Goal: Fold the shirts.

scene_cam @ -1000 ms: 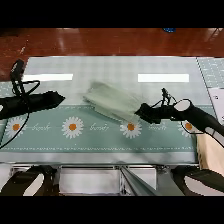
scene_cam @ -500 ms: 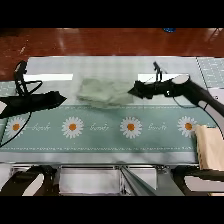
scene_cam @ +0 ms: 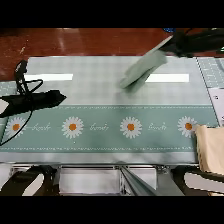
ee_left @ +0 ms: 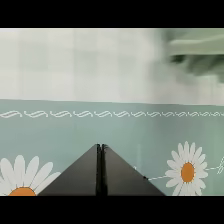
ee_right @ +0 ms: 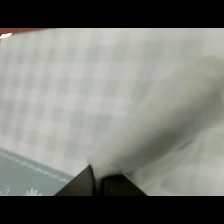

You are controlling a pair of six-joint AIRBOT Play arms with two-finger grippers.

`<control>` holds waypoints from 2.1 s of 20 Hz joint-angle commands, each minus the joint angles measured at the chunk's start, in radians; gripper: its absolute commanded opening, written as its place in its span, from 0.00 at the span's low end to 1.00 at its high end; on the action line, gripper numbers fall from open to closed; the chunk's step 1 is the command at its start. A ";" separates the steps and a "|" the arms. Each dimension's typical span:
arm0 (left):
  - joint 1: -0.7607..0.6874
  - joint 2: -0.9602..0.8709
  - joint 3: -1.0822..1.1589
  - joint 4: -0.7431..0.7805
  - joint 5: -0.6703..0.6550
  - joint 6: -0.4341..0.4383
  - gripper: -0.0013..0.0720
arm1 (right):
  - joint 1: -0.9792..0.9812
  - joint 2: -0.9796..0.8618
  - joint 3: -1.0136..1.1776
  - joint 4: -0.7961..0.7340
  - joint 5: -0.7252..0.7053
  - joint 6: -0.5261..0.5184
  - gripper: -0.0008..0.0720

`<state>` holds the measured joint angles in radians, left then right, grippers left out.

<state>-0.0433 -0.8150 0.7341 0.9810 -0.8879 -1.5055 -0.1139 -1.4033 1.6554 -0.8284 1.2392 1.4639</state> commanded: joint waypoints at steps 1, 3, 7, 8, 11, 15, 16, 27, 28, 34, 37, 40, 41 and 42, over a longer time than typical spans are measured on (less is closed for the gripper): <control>-0.001 -0.001 0.000 -0.031 0.007 0.000 0.05 | -0.182 0.074 0.078 -0.058 0.122 0.063 0.04; -0.001 -0.001 0.000 -0.044 0.014 0.001 0.05 | -0.291 0.116 0.078 -0.076 0.182 0.081 0.04; -0.001 -0.001 0.000 -0.043 0.025 0.001 0.05 | -0.495 0.187 0.078 -0.135 0.293 0.144 0.04; -0.001 -0.001 0.000 -0.043 0.025 0.001 0.05 | -0.543 0.201 0.076 -0.165 0.332 0.159 0.04; -0.001 -0.001 0.000 -0.043 0.025 0.005 0.05 | -0.652 0.234 0.075 -0.299 0.468 0.182 0.04; -0.001 -0.001 0.000 -0.043 0.046 0.019 0.05 | -0.775 0.291 0.060 -0.467 0.620 0.174 0.04; -0.001 -0.001 0.000 -0.044 0.051 0.019 0.05 | -0.805 0.336 0.023 -0.500 0.620 0.178 0.04; -0.001 -0.002 0.000 -0.092 0.111 0.032 0.05 | -1.135 0.749 -0.694 -0.988 0.621 0.233 0.22; -0.001 -0.003 0.000 -0.092 0.122 0.033 0.05 | -1.135 0.764 -0.739 -1.007 0.621 0.235 0.35; 0.000 -0.042 0.026 -0.092 0.262 0.039 0.05 | -1.135 0.702 -0.695 -0.918 0.518 0.237 0.56; 0.000 -0.093 0.188 -0.092 0.248 0.111 0.05 | -1.131 0.586 -0.483 -0.499 0.343 0.216 0.06; -0.011 -0.174 0.444 -0.092 0.171 0.134 0.05 | -0.933 0.464 -0.338 0.034 0.080 0.125 0.04; -0.029 -0.212 0.531 -0.091 0.129 0.134 0.05 | -0.787 0.429 -0.314 0.075 0.024 0.090 0.04; -0.058 -0.252 0.600 -0.084 0.075 0.134 0.05 | -0.600 0.395 -0.303 0.031 -0.026 0.058 0.04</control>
<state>-0.0662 -0.9836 1.1385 0.8886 -0.7101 -1.3918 -0.9981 -0.9127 1.2640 -1.0653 1.4220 1.6135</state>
